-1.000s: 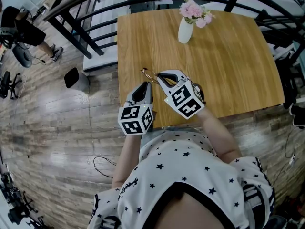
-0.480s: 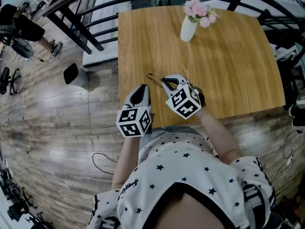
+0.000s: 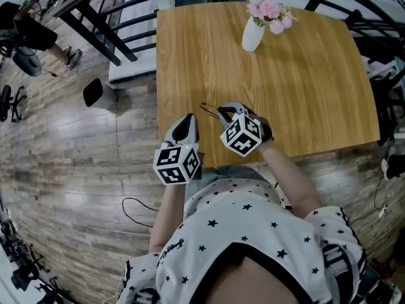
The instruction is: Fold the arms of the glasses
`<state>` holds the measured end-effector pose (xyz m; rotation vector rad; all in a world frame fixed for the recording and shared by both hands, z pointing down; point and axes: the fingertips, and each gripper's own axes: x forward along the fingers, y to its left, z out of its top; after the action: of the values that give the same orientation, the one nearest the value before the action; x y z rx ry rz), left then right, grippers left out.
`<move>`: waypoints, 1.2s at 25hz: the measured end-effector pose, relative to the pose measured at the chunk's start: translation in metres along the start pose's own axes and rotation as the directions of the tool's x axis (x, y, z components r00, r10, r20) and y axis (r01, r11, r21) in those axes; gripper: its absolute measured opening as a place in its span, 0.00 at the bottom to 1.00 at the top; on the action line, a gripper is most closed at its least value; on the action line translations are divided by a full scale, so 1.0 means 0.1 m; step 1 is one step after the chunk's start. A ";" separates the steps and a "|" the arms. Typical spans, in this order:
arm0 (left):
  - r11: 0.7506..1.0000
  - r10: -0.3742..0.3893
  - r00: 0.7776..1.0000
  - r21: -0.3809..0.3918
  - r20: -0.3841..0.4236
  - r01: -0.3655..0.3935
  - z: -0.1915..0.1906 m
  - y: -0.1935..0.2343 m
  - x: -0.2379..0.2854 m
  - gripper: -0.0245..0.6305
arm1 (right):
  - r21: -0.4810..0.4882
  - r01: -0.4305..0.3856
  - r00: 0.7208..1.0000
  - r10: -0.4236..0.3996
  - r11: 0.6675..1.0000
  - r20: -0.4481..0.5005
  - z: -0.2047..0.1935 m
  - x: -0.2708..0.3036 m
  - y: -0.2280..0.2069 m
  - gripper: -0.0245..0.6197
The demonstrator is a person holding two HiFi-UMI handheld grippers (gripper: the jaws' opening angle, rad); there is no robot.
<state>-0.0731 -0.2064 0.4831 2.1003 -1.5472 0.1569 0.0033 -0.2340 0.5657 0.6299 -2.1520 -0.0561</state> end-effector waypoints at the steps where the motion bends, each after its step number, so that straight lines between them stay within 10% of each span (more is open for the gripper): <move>1: 1.000 0.002 1.000 -0.004 0.000 -0.002 -0.01 0.00 0.00 0.06 | -0.012 -0.002 1.000 0.002 1.000 -0.010 -0.03 0.03 0.01 0.07; 30: 0.999 0.016 1.000 -0.044 -0.021 -0.017 -0.21 0.10 -0.12 0.05 | -0.197 -0.028 0.990 -0.001 0.980 -0.144 -0.41 0.33 0.37 0.09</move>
<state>-0.0819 -0.1880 0.4995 2.0458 -1.5426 0.1479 0.0032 -0.2097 0.6253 0.4880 -1.9808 -0.2101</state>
